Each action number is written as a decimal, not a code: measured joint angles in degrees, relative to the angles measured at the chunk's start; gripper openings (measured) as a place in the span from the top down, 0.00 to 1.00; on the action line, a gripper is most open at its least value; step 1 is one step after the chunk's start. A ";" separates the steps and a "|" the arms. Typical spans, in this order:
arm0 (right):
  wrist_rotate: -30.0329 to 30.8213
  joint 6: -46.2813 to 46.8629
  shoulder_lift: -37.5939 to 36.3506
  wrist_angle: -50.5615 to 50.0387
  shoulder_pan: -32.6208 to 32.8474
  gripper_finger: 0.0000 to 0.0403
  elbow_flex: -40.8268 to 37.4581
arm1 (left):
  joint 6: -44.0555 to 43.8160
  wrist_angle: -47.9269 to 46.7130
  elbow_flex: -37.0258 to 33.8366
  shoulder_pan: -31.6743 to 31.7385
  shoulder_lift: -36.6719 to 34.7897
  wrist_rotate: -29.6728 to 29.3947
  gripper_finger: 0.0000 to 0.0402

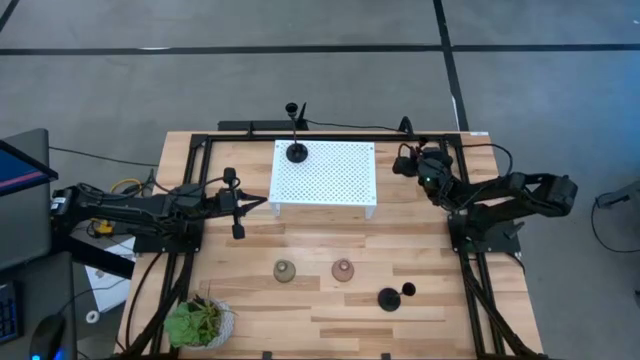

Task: Pick & Place candle stick holders
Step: Put the top black candle holder on the shelf

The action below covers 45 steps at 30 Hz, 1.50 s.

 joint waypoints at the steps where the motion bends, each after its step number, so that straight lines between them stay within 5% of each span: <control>1: 0.00 0.00 0.00 -0.04 0.15 0.88 0.00 | 0.00 0.00 0.00 0.01 0.00 0.00 0.97; 6: 0.37 -3.10 -0.09 0.09 1.53 0.98 0.02 | 0.00 0.00 0.00 0.02 0.00 0.00 0.97; 21: 1.08 -14.82 -9.81 -0.69 4.27 0.99 2.19 | -0.17 -0.02 0.00 0.01 0.00 0.00 0.97; 31: 5.14 -21.23 -19.56 -28.93 4.45 1.00 17.10 | -0.39 -0.02 0.00 0.00 0.02 0.00 0.97; 45: -11.79 -25.51 -12.39 -31.80 9.50 1.00 35.98 | -1.73 -0.02 0.00 0.00 0.00 0.00 0.97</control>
